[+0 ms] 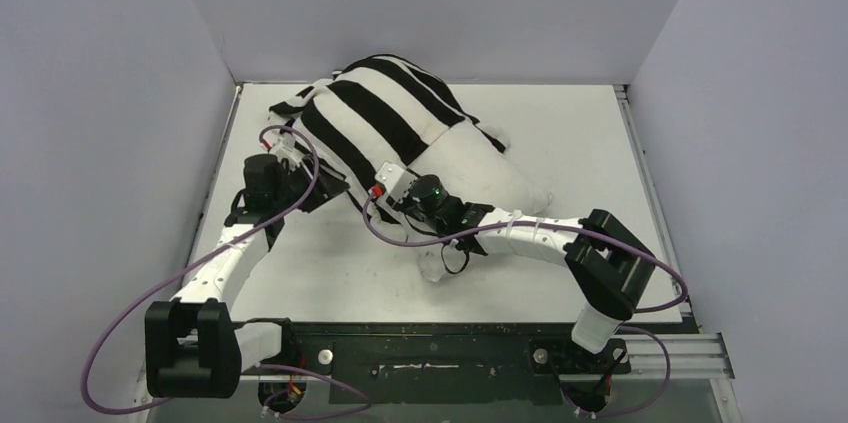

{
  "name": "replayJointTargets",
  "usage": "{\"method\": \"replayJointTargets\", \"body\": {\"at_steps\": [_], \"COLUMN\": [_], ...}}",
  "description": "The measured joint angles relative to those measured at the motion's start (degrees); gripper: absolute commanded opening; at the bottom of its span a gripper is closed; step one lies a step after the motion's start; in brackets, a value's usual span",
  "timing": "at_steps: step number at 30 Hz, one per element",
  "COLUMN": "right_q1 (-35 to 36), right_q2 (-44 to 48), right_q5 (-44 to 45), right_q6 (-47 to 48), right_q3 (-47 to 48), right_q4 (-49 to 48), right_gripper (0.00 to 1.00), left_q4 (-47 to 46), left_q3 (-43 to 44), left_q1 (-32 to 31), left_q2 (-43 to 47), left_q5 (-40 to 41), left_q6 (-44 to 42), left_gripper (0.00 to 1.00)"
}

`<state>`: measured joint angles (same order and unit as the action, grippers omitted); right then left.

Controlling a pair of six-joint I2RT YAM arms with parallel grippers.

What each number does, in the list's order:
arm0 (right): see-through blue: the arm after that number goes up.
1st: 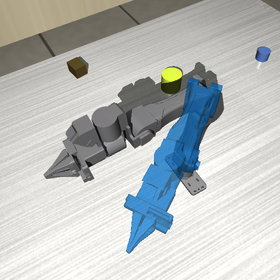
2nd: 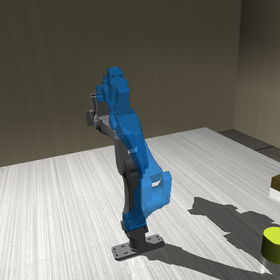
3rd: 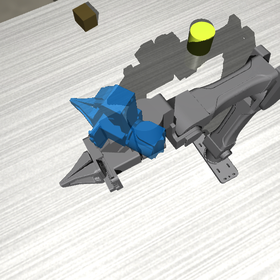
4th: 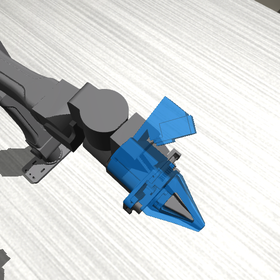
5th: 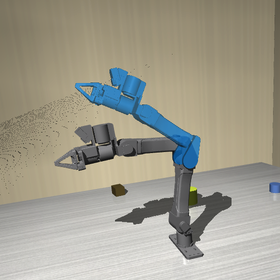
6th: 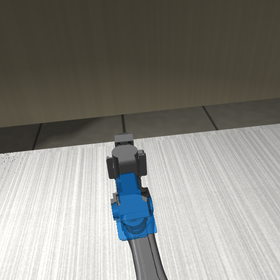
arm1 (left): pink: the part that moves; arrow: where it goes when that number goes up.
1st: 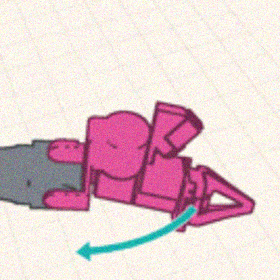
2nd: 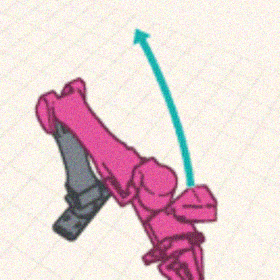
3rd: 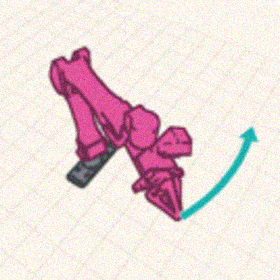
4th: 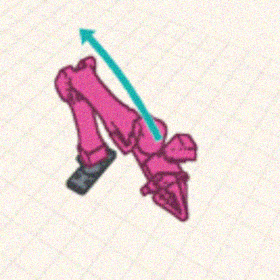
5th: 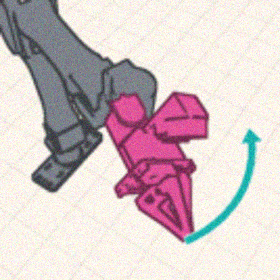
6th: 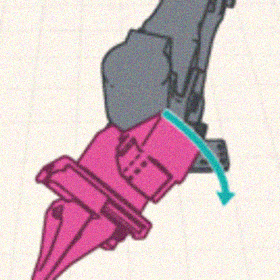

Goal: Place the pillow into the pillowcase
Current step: Stuff the pillow into the pillowcase.

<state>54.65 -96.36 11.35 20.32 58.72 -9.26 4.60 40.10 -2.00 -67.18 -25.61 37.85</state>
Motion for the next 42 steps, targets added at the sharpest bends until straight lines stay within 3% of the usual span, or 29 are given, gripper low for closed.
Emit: {"method": "replayJointTargets", "body": {"at_steps": [1, 11, 17, 25, 26, 27, 28, 29, 34, 42], "right_q1": [-0.42, -6.91, -9.53, -11.15, -11.19, -11.19, -11.19, -11.23, -11.23, -12.50], "right_q2": [-0.46, 1.25, 1.88, 1.88, 1.88, 1.88, 1.88, 1.88, 1.60, -6.58], "right_q5": [-0.22, -10.99, -15.69, -19.02, -19.19, -19.28, -19.30, -19.19, -17.68, -12.09], "right_q6": [0.15, -9.09, -15.87, -23.26, -24.02, -24.59, -25.44, -26.34, -30.80, -37.42], "right_q3": [0.00, -3.82, -4.76, -5.38, -5.38, -5.38, -5.42, -5.53, -7.98, -3.76], "right_q4": [-0.72, -10.67, -14.10, -16.74, -17.09, -17.40, -17.84, -18.38, -23.69, -34.58], "right_gripper": [0.00, 0.00, 0.00, 0.00, 0.00, 0.00, 0.00, 0.00, 0.00, 0.00], "left_q4": [-1.20, -14.64, -28.11, -37.33, -38.73, -39.76, -41.20, -42.34, -38.84, -18.05], "left_q3": [-1.64, -13.53, -14.34, -11.02, -10.58, -10.32, -10.16, -10.08, -9.14, -4.26], "left_q1": [-0.02, -1.07, -7.50, -15.06, -15.32, -15.52, -15.58, -15.69, -16.37, -20.96], "left_q2": [-0.02, -2.60, -13.09, -25.24, -26.10, -26.62, -27.19, -27.61, -25.27, -4.96], "left_q5": [-0.61, -0.26, 4.31, 10.49, 11.26, 11.87, 12.37, 12.81, 13.92, 19.89], "left_q6": [0.74, 6.62, 9.22, 9.86, 9.84, 9.84, 9.92, 10.29, 10.08, 6.93], "left_gripper": [0.45, 0.53, 0.53, 0.53, 0.51, 0.35, 0.09, 0.00, 0.00, 0.00]}}
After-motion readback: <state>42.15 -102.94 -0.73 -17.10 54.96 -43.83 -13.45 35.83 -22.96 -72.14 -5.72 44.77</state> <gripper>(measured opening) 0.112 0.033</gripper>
